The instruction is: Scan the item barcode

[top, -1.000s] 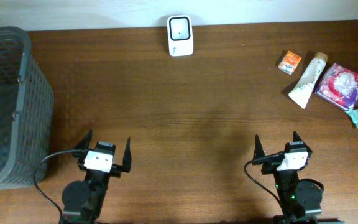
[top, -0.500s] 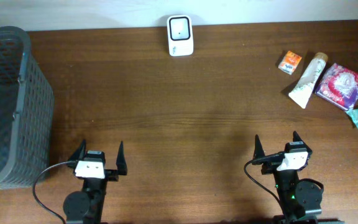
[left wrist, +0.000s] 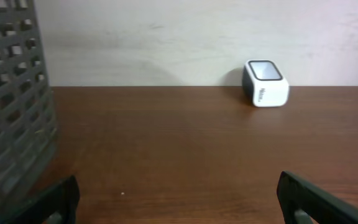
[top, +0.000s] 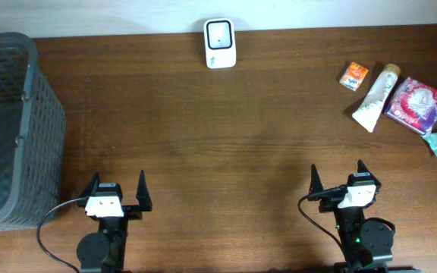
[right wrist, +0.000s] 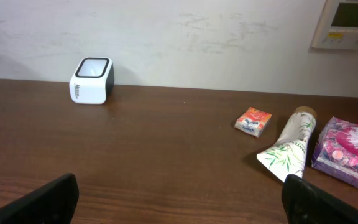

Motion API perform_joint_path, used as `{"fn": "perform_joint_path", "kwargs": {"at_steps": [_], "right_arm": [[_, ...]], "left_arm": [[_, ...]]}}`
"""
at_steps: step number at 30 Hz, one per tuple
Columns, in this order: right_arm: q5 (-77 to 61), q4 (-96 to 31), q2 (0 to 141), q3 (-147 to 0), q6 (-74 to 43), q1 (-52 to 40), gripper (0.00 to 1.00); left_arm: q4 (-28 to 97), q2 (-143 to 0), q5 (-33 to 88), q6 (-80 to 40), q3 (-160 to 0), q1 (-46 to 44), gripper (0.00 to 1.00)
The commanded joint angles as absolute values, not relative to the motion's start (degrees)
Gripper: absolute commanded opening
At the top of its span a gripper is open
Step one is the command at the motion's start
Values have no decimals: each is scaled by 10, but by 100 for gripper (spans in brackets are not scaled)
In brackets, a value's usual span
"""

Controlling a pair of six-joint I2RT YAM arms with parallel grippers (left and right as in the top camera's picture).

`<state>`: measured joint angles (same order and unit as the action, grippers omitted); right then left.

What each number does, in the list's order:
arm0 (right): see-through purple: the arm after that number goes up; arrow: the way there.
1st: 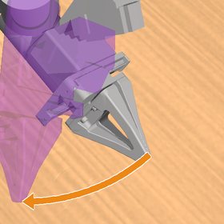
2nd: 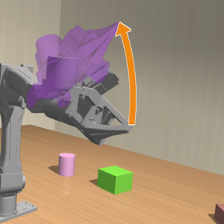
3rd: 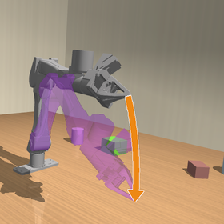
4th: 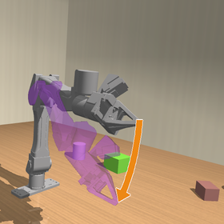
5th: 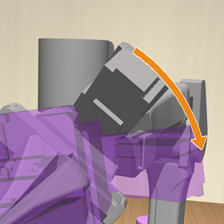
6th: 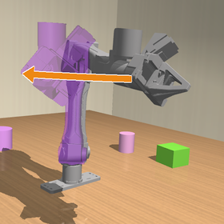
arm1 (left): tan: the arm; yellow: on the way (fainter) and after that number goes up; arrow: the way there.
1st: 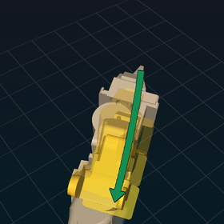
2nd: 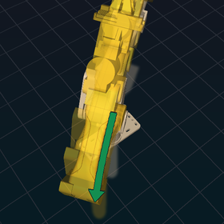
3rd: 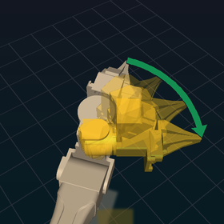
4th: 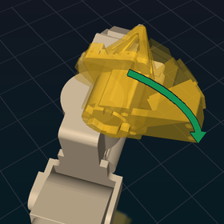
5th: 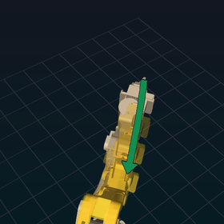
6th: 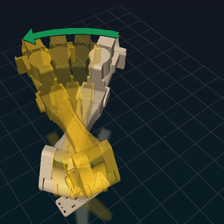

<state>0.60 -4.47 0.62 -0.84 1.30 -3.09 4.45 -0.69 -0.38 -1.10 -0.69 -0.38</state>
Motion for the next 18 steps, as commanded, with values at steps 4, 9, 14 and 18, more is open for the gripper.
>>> {"fn": "perform_joint_path", "kwargs": {"at_steps": [4, 9, 14, 18], "right_arm": [[7, -46, 2, -3, 12, -30, 99], [7, -46, 2, -3, 12, -30, 99], [7, -46, 2, -3, 12, -30, 99], [7, -46, 2, -3, 12, -30, 99]], "left_arm": [[48, -3, -28, -2, -5, -1, 99], [46, -3, -26, -2, -5, -1, 99], [46, -3, -26, -2, -5, -1, 99], [46, -3, -26, -2, -5, -1, 99]]}}
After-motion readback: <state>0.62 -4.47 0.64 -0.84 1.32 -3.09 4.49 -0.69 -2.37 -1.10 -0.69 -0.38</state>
